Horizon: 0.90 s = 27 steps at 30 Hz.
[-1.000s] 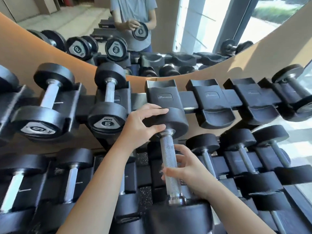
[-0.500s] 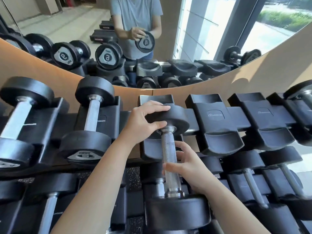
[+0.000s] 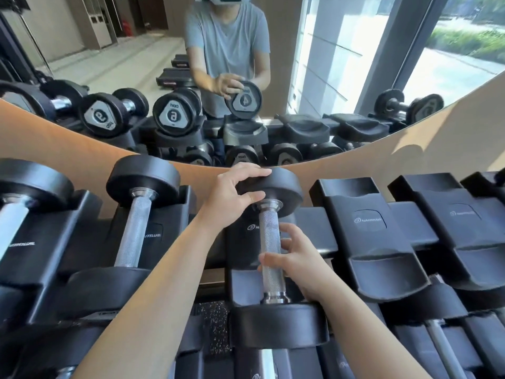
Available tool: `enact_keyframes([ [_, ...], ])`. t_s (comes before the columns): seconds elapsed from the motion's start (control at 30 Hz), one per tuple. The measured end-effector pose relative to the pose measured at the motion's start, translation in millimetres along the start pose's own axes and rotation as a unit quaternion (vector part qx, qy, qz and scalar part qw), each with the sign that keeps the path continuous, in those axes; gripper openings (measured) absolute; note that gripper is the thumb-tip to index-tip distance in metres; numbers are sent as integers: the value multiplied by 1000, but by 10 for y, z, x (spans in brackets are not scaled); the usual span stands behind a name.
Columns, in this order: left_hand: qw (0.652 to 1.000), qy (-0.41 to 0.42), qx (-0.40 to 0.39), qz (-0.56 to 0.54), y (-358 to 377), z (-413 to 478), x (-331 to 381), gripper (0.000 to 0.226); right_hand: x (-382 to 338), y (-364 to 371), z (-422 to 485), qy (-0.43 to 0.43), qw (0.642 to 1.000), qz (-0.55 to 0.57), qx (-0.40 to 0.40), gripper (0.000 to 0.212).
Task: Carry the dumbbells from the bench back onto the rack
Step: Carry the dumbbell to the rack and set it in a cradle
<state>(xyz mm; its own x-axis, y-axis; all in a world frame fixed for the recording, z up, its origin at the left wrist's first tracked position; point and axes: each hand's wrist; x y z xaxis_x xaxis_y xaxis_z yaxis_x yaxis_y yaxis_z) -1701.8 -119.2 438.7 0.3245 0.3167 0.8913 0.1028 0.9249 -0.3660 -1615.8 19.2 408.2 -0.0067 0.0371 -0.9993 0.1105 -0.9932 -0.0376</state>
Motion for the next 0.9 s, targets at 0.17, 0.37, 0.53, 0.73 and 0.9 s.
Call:
enact_keyframes([
  [0.17,1000,13,6,3,-2,166,-117,49,60,1,195,-8,1000,4,12,50],
  [0.37,1000,13,10,-10,19,344,-175,50,27,-61,345,-5,1000,-11,8,47],
  [0.53,999,-4,18,-42,5,430,-247,50,-2,-53,457,-4,1000,-22,4,54],
  [0.73,988,-100,21,-118,-36,435,-431,44,-7,-13,612,27,998,-50,-5,55],
  [0.9,993,-91,22,-66,58,454,-376,46,4,-94,604,6,993,-116,-8,63],
])
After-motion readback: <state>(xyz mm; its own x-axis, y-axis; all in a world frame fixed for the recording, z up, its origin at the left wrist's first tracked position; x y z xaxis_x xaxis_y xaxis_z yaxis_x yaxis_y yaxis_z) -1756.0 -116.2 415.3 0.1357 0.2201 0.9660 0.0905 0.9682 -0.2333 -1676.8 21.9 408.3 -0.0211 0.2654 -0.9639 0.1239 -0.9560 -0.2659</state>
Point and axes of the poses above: each hand's wrist, its own z-axis towards the middle knuckle, its own y-axis out of the palm, x = y × z, and after that the axes turned 14 degrees about -y, right-handed
